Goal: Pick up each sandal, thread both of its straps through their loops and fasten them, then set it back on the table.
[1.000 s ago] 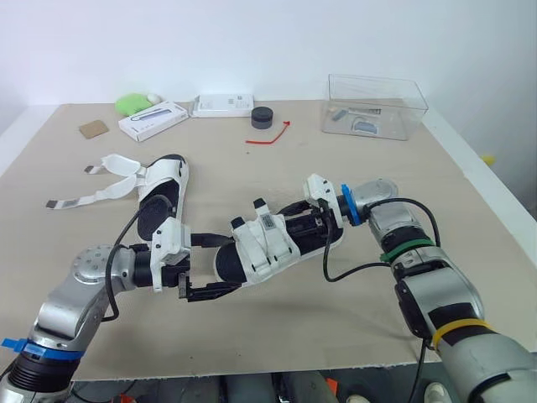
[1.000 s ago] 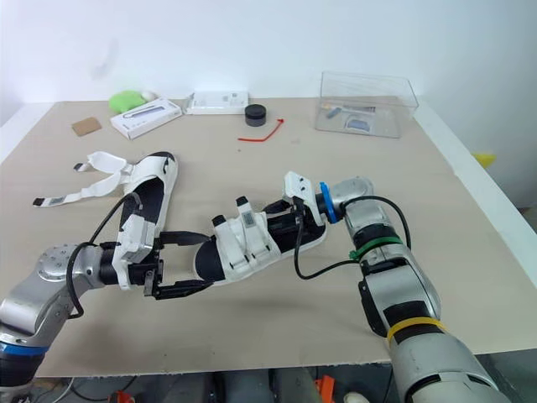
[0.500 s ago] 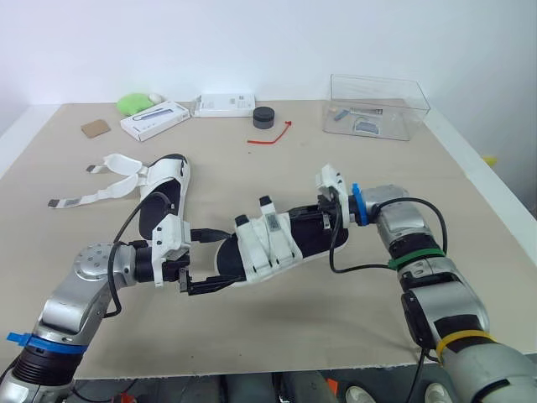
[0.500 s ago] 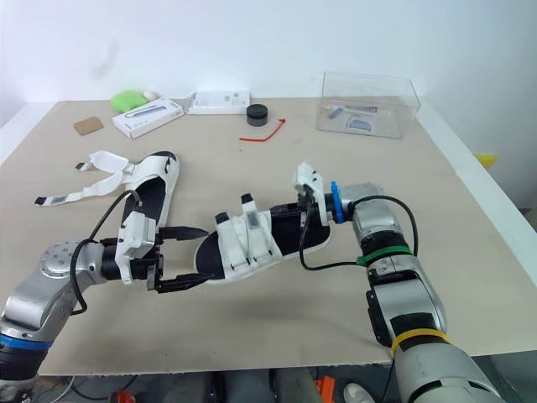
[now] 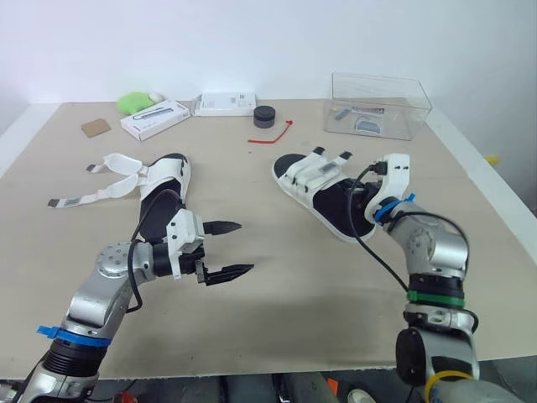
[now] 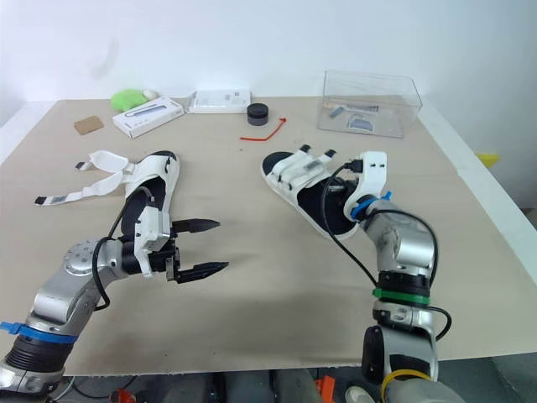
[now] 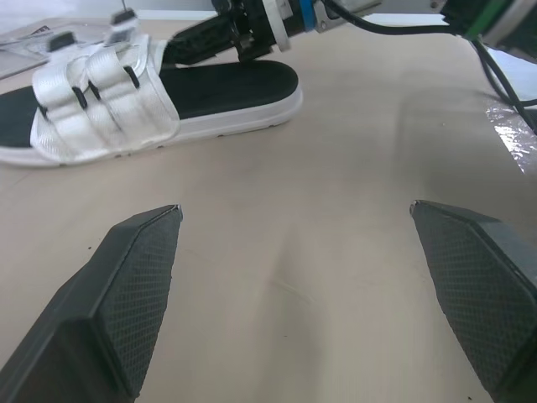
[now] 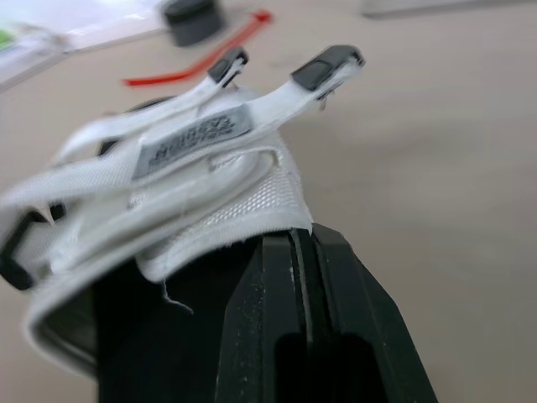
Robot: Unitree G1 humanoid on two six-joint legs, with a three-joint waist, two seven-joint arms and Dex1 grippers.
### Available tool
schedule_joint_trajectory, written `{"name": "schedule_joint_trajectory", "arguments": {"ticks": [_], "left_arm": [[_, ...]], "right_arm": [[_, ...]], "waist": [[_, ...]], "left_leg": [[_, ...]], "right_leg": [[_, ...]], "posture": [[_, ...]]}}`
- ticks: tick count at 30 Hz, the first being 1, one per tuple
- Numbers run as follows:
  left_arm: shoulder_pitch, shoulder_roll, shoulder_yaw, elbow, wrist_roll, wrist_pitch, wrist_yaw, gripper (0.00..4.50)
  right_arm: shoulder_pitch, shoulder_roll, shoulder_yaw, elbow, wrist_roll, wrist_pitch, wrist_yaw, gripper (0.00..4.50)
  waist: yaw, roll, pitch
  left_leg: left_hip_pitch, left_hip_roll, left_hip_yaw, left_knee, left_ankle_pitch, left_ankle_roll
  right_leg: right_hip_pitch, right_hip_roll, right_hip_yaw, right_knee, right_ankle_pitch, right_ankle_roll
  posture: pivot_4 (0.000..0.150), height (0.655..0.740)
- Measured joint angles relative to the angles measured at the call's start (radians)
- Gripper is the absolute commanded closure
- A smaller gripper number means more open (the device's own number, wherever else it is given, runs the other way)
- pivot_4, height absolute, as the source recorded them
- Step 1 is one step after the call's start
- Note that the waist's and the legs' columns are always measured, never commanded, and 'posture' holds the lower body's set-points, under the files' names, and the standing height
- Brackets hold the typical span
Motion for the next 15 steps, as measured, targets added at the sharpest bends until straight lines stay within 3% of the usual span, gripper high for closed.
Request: {"name": "schedule_joint_trajectory", "arguments": {"ticks": [2, 8, 15], "left_arm": [[-0.008, -0.016, -0.011, 0.000, 0.005, -0.001, 0.000, 0.00], [-0.010, -0.018, -0.016, 0.000, 0.009, -0.002, -0.001, 0.00], [-0.010, -0.020, -0.036, -0.001, 0.018, -0.002, 0.000, 0.00]], "right_arm": [[0.000, 0.070, -0.041, -0.028, -0.001, -0.004, -0.131, 4.46], [0.008, 0.069, -0.108, -0.041, 0.001, -0.042, -0.276, 2.29], [0.051, 0.087, -0.124, -0.124, 0.032, -0.028, -0.332, 2.29]], "waist": [[-0.002, 0.000, 0.000], [-0.004, 0.000, 0.000], [-0.007, 0.000, 0.000]], "left_leg": [[0.000, 0.000, 0.000, 0.000, 0.001, -0.002], [-0.001, -0.004, 0.000, 0.000, 0.001, -0.002], [-0.001, -0.004, 0.000, 0.000, 0.001, -0.001]], "right_leg": [[0.000, 0.000, 0.000, 0.000, 0.000, 0.001], [0.000, 0.000, 0.001, 0.000, 0.000, 0.005], [0.000, 0.000, 0.002, -0.001, -0.001, 0.006]], "posture": [[0.150, 0.7400], [0.150, 0.7400], [0.150, 0.7400]]}}
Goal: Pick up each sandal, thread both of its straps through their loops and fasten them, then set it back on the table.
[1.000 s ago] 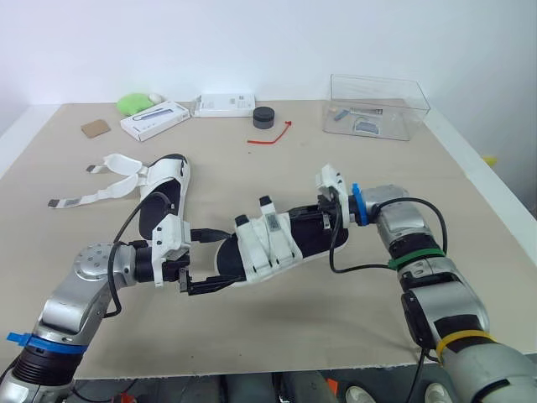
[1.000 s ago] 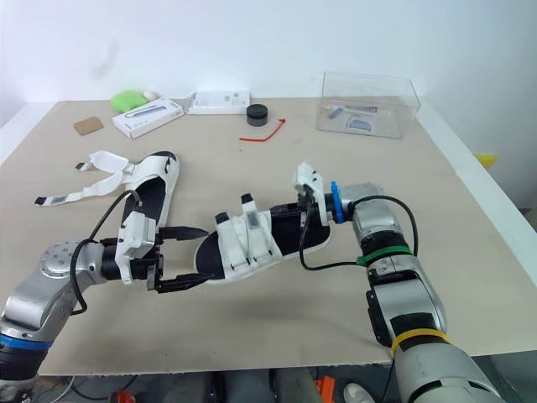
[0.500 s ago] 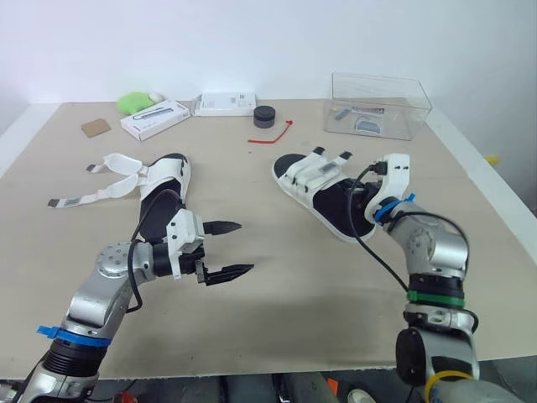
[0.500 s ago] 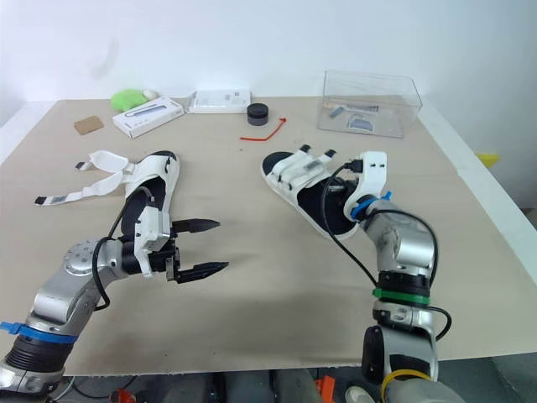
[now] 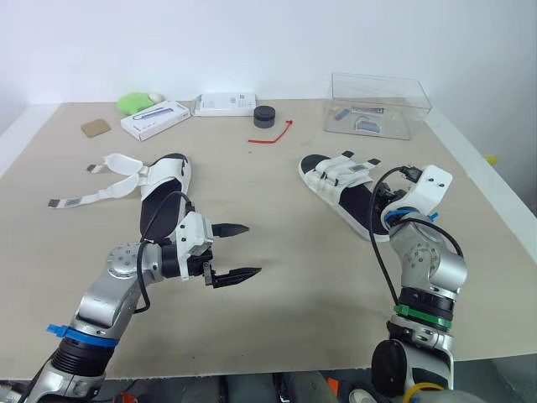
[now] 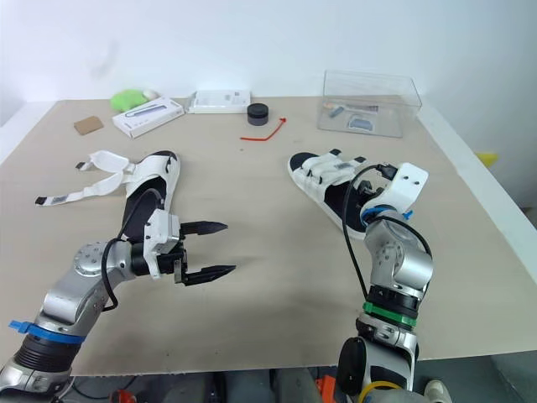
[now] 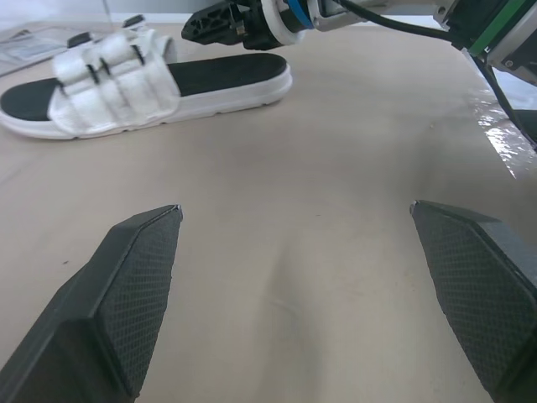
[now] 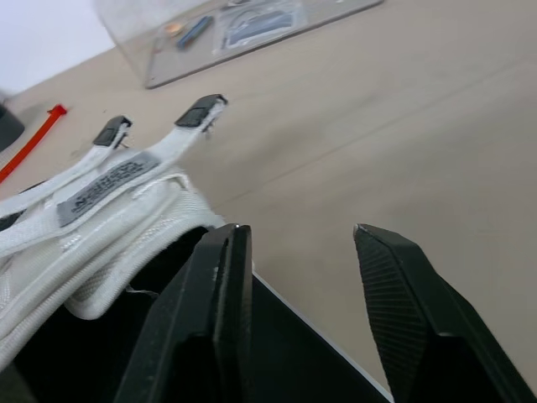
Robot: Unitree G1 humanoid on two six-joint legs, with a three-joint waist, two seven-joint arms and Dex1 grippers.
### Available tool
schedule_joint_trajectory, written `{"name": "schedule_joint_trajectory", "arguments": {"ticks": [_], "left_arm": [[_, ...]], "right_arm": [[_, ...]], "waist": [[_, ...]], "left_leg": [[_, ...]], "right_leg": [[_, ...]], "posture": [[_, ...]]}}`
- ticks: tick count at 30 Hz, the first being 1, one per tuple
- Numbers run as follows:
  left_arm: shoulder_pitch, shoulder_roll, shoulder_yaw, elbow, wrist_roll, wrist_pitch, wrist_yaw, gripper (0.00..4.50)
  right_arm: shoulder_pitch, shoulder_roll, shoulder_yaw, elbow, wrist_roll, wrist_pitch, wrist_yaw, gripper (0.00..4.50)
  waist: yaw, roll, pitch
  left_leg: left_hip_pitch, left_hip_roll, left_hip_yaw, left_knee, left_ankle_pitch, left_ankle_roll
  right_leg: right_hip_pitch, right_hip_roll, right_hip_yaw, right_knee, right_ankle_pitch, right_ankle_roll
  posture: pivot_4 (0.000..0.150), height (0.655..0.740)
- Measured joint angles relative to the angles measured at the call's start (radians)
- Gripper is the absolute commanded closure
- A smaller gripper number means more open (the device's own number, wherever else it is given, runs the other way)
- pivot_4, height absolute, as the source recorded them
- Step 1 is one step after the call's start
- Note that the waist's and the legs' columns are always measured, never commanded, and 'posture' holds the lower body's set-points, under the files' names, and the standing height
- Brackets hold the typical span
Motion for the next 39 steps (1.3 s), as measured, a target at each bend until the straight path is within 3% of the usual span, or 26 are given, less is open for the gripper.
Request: {"name": "schedule_joint_trajectory", "arguments": {"ticks": [2, 7, 8, 11, 15, 17, 20, 21, 24, 31, 39], "left_arm": [[0.001, 0.000, 0.000, -0.001, 0.003, -0.002, 0.000, 0.00], [0.006, 0.002, -0.001, 0.000, 0.016, -0.020, 0.003, 0.00], [0.005, 0.002, -0.001, 0.001, 0.020, -0.022, 0.006, 0.00], [0.002, -0.005, 0.022, 0.017, 0.030, -0.035, 0.050, 0.00], [-0.016, -0.031, 0.051, 0.034, 0.042, -0.009, 0.141, 0.00], [-0.029, -0.049, 0.072, 0.035, 0.049, 0.054, 0.228, 0.00], [-0.046, -0.085, 0.104, 0.028, 0.051, 0.109, 0.333, 0.00], [-0.049, -0.105, 0.133, -0.006, 0.066, 0.173, 0.441, 0.00], [-0.037, -0.134, 0.163, -0.067, 0.079, 0.242, 0.557, 0.00], [0.039, -0.289, 0.258, -0.278, 0.156, 0.403, 0.920, 0.00], [0.001, -0.409, 0.281, -0.175, 0.176, 0.473, 1.060, 0.00]], "right_arm": [[0.028, -0.003, 0.028, -0.034, 0.001, 0.018, 0.005, 2.29], [0.175, -0.181, 0.151, -0.180, 0.024, 0.039, 0.202, 0.18], [0.187, -0.209, 0.159, -0.188, 0.028, 0.024, 0.244, 0.06], [0.231, -0.397, 0.235, -0.218, 0.073, -0.125, 0.572, 0.06], [0.198, -0.464, 0.290, -0.200, 0.168, -0.184, 0.835, 0.06], [0.127, -0.523, 0.387, -0.173, 0.217, -0.202, 1.057, 0.06], [0.037, -0.522, 0.488, -0.138, 0.247, -0.202, 1.224, 0.06], [-0.023, -0.510, 0.567, -0.089, 0.265, -0.194, 1.339, 0.06], [-0.049, -0.494, 0.612, -0.034, 0.256, -0.223, 1.402, 0.06], [-0.157, -0.416, 0.668, 0.156, 0.165, -0.371, 1.458, 0.06], [-0.183, -0.360, 0.676, 0.263, 0.105, -0.490, 1.469, 0.06]], "waist": [[0.000, 0.000, 0.000], [0.003, 0.000, 0.000], [0.003, 0.000, 0.000], [0.000, 0.000, 0.000], [0.000, -0.001, 0.001], [0.000, -0.002, 0.001], [0.002, -0.003, 0.001], [0.001, -0.004, 0.002], [0.005, -0.004, 0.002], [0.015, -0.005, 0.002], [0.025, -0.006, 0.002]], "left_leg": [[0.000, 0.000, -0.001, 0.000, 0.000, 0.000], [-0.001, -0.002, -0.001, 0.000, 0.000, 0.000], [-0.001, -0.002, 0.000, 0.000, 0.000, 0.000], [0.001, -0.002, 0.001, 0.001, -0.001, 0.002], [0.005, 0.000, 0.001, 0.001, -0.001, 0.004], [0.006, 0.001, 0.000, 0.002, -0.001, 0.004], [0.006, 0.003, -0.001, 0.003, -0.001, 0.004], [0.006, 0.004, 0.000, 0.003, -0.001, 0.004], [0.004, 0.004, -0.001, 0.003, -0.001, 0.003], [0.003, 0.001, 0.000, 0.003, -0.003, 0.001], [0.003, 0.001, -0.001, 0.004, -0.001, -0.002]], "right_leg": [[0.000, 0.000, -0.001, 0.000, 0.000, 0.000], [0.000, -0.001, -0.001, -0.001, -0.001, 0.002], [0.000, -0.002, -0.001, -0.001, -0.001, 0.003], [0.002, -0.001, 0.000, -0.002, -0.004, 0.009], [0.004, 0.002, 0.001, -0.001, -0.004, 0.008], [0.004, 0.003, 0.001, -0.001, -0.003, 0.007], [0.005, 0.004, 0.000, -0.001, -0.002, 0.005], [0.005, 0.005, 0.000, -0.001, -0.002, 0.005], [0.004, 0.001, -0.001, -0.001, 0.002, -0.002], [0.004, -0.004, -0.001, -0.001, 0.002, -0.001], [0.004, -0.003, -0.002, -0.001, 0.004, -0.002]], "posture": [[0.150, 0.7400], [0.150, 0.7400], [0.150, 0.7400], [0.150, 0.7400], [0.150, 0.7400], [0.150, 0.7400], [0.150, 0.7400], [0.150, 0.7400], [0.150, 0.7400], [0.150, 0.7400], [0.150, 0.7400]]}}
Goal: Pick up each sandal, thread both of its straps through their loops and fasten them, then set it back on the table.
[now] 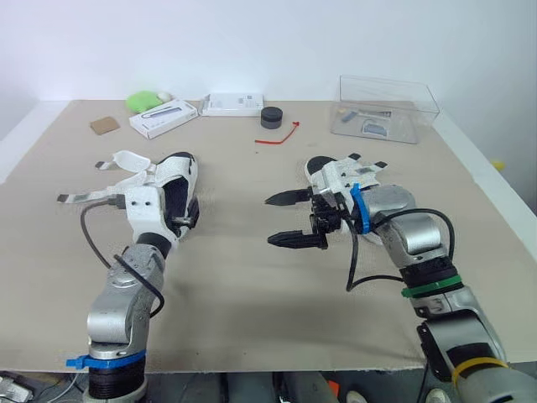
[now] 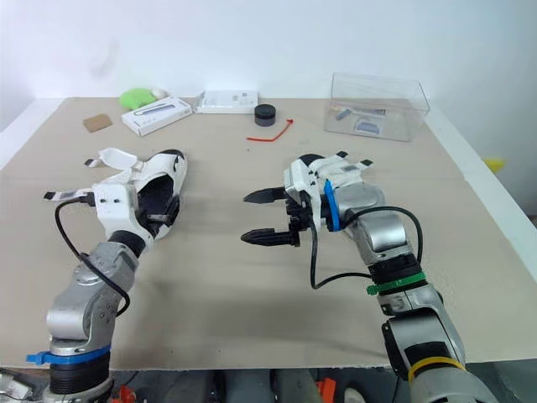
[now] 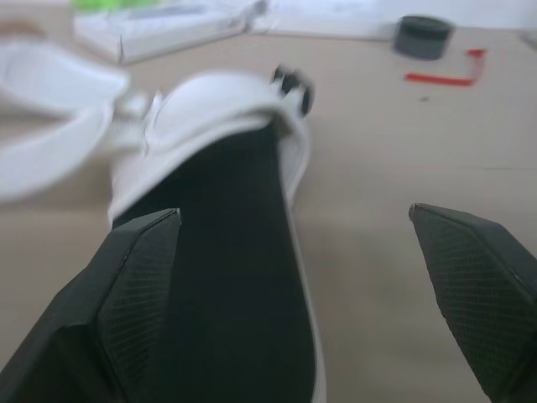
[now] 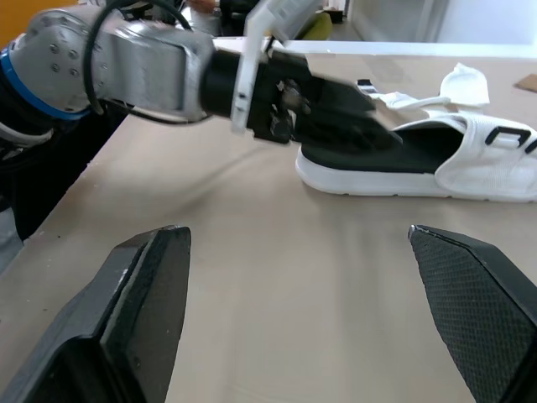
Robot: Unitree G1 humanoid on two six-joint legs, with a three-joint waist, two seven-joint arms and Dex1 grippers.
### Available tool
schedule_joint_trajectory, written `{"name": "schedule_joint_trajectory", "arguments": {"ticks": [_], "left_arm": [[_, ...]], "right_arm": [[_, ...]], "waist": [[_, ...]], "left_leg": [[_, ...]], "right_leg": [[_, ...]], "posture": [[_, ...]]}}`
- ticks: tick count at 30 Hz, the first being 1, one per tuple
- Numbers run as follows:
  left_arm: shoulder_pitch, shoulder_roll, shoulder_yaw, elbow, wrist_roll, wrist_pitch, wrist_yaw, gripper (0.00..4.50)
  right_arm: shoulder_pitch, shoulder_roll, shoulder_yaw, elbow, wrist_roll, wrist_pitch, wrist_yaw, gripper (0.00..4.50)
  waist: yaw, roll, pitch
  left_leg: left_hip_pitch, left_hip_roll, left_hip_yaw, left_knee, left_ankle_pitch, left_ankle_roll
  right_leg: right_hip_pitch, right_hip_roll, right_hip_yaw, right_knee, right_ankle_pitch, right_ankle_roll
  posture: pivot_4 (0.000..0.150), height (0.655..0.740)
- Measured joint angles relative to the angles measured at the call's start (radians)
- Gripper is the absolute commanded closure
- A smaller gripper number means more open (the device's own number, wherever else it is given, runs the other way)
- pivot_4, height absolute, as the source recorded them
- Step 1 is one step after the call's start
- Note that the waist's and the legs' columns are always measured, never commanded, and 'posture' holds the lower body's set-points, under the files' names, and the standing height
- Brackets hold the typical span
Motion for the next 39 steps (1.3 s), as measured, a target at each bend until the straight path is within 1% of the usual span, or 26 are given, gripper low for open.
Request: {"name": "schedule_joint_trajectory", "arguments": {"ticks": [3, 8, 18, 24, 27, 29, 32, 34, 35, 39], "left_arm": [[-0.067, -0.006, 0.007, 0.081, 0.000, -0.001, 0.010, 0.00], [-0.126, 0.007, 0.008, 0.183, 0.004, -0.026, 0.003, 0.00], [-0.278, 0.052, -0.019, 0.464, 0.033, -0.122, -0.085, 0.00], [-0.337, 0.064, -0.024, 0.583, 0.051, -0.184, -0.115, 0.00], [-0.358, 0.084, -0.037, 0.634, 0.067, -0.222, -0.133, 0.85], [-0.370, 0.089, -0.037, 0.661, 0.073, -0.245, -0.140, 1.75], [-0.385, 0.098, -0.037, 0.700, 0.080, -0.272, -0.147, 3.34], [-0.394, 0.108, -0.033, 0.719, 0.081, -0.277, -0.149, 4.15], [-0.399, 0.121, -0.033, 0.730, 0.081, -0.284, -0.156, 4.41], [-0.404, 0.137, -0.032, 0.747, 0.080, -0.297, -0.191, 4.41]], "right_arm": [[-0.007, 0.017, 0.000, 0.022, -0.012, -0.033, 0.001, 0.06], [-0.021, 0.032, -0.001, 0.043, -0.030, -0.058, -0.013, 0.06], [-0.024, 0.048, -0.003, 0.042, -0.056, -0.086, -0.064, 0.06], [-0.013, 0.043, -0.004, 0.026, -0.059, -0.089, -0.081, 0.06], [0.002, 0.040, -0.004, 0.009, -0.059, -0.088, -0.083, 0.00], [0.003, 0.037, -0.004, 0.000, -0.059, -0.087, -0.086, 0.00], [0.003, 0.036, -0.004, -0.009, -0.059, -0.085, -0.096, 0.00], [0.003, 0.036, -0.004, -0.009, -0.059, -0.084, -0.099, 0.00], [0.003, 0.036, -0.004, -0.009, -0.058, -0.084, -0.100, 0.00], [0.003, 0.035, -0.004, -0.009, -0.057, -0.082, -0.100, 0.00]], "waist": [[0.000, 0.000, 0.000], [-0.001, 0.000, 0.000], [0.000, 0.000, 0.000], [0.000, 0.000, 0.000], [0.000, 0.000, 0.000], [0.000, 0.000, 0.000], [0.000, 0.000, 0.000], [0.000, 0.000, 0.000], [0.000, 0.000, 0.000], [0.000, 0.000, 0.000]], "left_leg": [[0.000, 0.000, 0.000, 0.000, 0.000, -0.001], [0.000, 0.000, 0.000, 0.000, 0.000, -0.001], [0.000, -0.001, 0.000, 0.000, 0.001, -0.002], [0.000, -0.001, -0.001, 0.000, 0.001, -0.002], [0.000, -0.001, -0.001, 0.000, 0.001, -0.002], [0.000, -0.001, -0.001, 0.000, 0.001, -0.002], [0.000, -0.001, -0.001, 0.000, 0.001, -0.002], [0.000, -0.001, -0.001, 0.000, 0.001, -0.002], [0.000, -0.001, -0.001, 0.000, 0.001, -0.002], [0.000, -0.001, -0.001, 0.000, 0.001, -0.002]], "right_leg": [[0.000, 0.002, 0.000, 0.000, 0.000, 0.000], [0.000, 0.000, 0.000, 0.000, 0.000, 0.000], [0.000, -0.001, -0.002, 0.000, 0.001, 0.000], [0.000, -0.002, -0.002, 0.000, 0.001, 0.000], [0.000, -0.002, -0.002, 0.000, 0.002, 0.000], [0.000, -0.002, -0.002, 0.000, 0.002, 0.000], [0.000, -0.002, -0.003, 0.001, 0.002, 0.000], [0.000, -0.002, -0.003, 0.001, 0.002, -0.001], [0.000, -0.002, -0.003, 0.001, 0.002, -0.001], [0.000, -0.003, -0.005, 0.000, 0.002, 0.000]], "posture": [[0.150, 0.7400], [0.150, 0.7400], [0.150, 0.7400], [0.150, 0.7400], [0.150, 0.7400], [0.150, 0.7400], [0.150, 0.7400], [0.150, 0.7400], [0.150, 0.7400], [0.150, 0.7400]]}}
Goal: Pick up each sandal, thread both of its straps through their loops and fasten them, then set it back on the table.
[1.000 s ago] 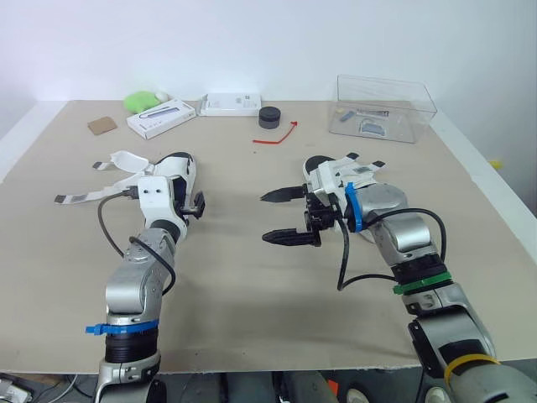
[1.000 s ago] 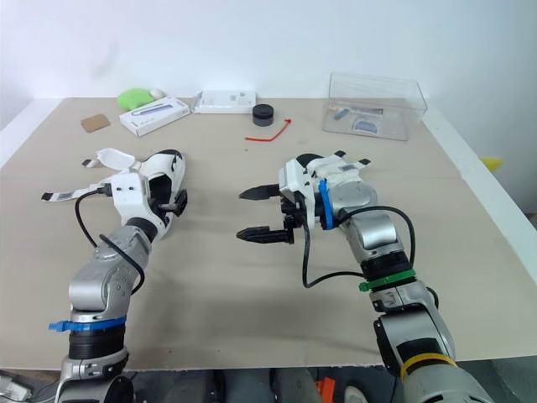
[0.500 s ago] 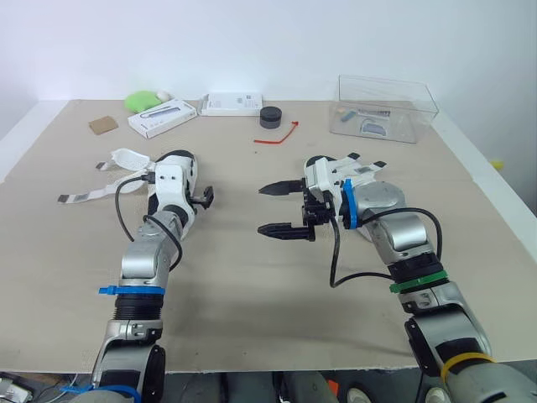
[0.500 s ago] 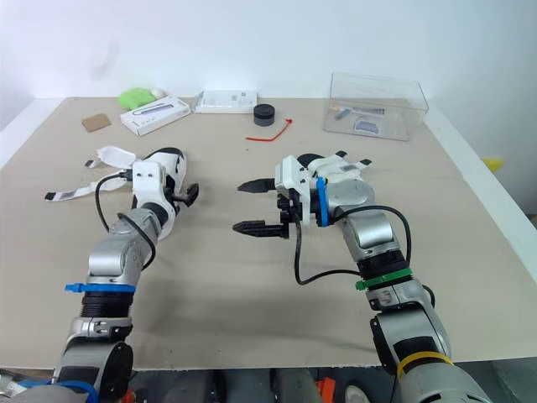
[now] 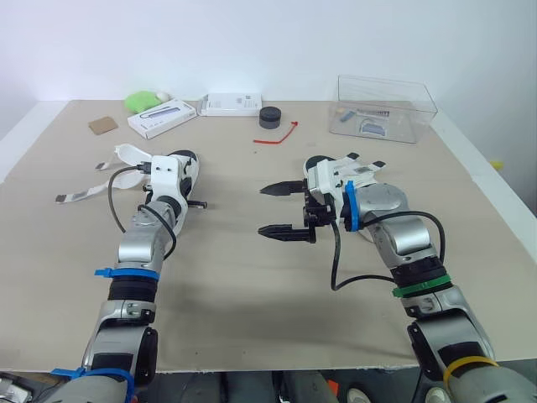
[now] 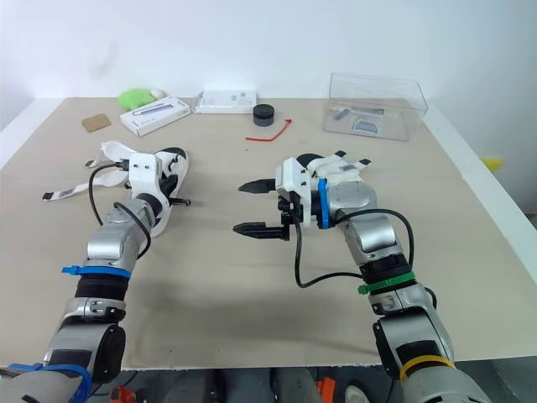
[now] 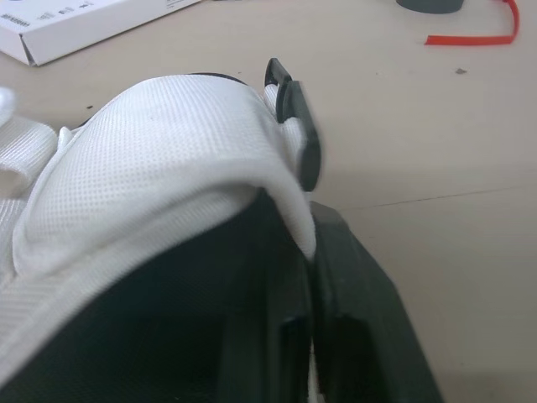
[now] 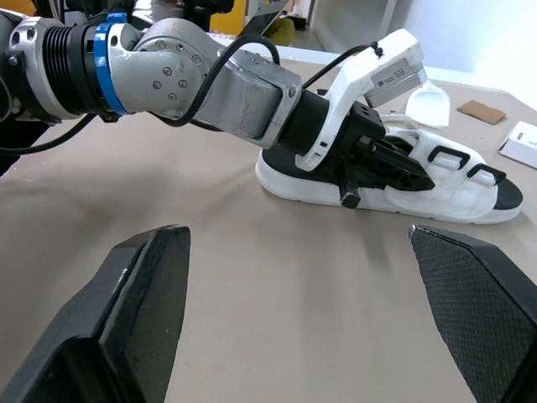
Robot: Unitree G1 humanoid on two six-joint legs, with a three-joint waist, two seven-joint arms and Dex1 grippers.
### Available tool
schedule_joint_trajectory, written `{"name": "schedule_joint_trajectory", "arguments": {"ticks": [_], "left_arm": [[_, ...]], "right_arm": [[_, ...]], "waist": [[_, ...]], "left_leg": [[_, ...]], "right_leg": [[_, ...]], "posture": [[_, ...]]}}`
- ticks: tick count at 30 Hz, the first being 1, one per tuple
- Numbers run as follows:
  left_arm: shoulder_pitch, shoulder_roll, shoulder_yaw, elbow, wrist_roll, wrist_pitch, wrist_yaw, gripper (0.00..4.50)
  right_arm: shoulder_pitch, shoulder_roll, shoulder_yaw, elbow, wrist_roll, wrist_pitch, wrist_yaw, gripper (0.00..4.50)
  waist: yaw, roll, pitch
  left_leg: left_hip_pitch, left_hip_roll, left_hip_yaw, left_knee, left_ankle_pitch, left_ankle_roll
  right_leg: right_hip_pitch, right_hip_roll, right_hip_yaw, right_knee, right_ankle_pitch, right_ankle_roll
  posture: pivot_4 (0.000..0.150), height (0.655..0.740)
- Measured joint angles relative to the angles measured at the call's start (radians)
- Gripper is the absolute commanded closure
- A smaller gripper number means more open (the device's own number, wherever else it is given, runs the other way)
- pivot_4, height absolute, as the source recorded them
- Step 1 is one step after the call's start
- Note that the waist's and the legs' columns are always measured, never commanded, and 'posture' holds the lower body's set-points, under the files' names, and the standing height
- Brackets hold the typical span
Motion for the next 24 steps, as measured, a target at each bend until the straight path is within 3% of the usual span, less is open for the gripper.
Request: {"name": "schedule_joint_trajectory", "arguments": {"ticks": [2, 6, 9, 16, 24], "left_arm": [[0.005, 0.007, -0.001, -0.004, -0.006, -0.003, -0.034, 4.41], [0.114, 0.082, -0.094, -0.164, -0.042, -0.039, -0.294, 4.41], [0.224, 0.183, -0.215, -0.324, -0.036, -0.118, -0.505, 4.41], [0.444, 0.403, -0.326, -0.580, -0.067, -0.359, -0.882, 4.41], [0.498, 0.481, -0.324, -0.597, -0.097, -0.493, -1.028, 4.41]], "right_arm": [[0.001, -0.001, 0.000, -0.007, 0.003, 0.011, 0.000, 0.00], [0.010, -0.029, -0.014, -0.044, 0.026, 0.057, -0.001, 0.00], [0.039, -0.046, -0.039, -0.079, 0.040, 0.080, -0.007, 0.00], [0.116, -0.080, -0.049, -0.189, 0.061, 0.141, -0.033, 0.00], [0.152, -0.097, -0.050, -0.246, 0.080, 0.172, -0.049, 0.00]], "waist": [[0.000, 0.000, 0.000], [0.000, 0.000, 0.000], [0.001, 0.000, 0.000], [0.000, 0.001, 0.000], [0.000, 0.001, 0.000]], "left_leg": [[0.000, 0.000, 0.000, 0.000, 0.000, 0.000], [-0.003, 0.000, -0.001, 0.000, 0.000, -0.002], [-0.005, 0.000, -0.001, 0.000, -0.001, -0.003], [-0.005, 0.000, -0.002, 0.000, -0.002, -0.002], [-0.003, 0.002, -0.002, 0.001, -0.001, -0.001]], "right_leg": [[0.000, -0.001, 0.000, 0.000, 0.000, 0.000], [-0.002, -0.003, -0.002, -0.001, 0.000, -0.001], [-0.002, -0.006, -0.004, -0.002, -0.001, -0.002], [-0.003, -0.006, -0.007, -0.001, -0.003, -0.004], [-0.002, 0.002, -0.007, -0.001, -0.005, -0.002]], "posture": [[0.150, 0.7400], [0.150, 0.7400], [0.150, 0.7400], [0.150, 0.7400], [0.150, 0.7400]]}}
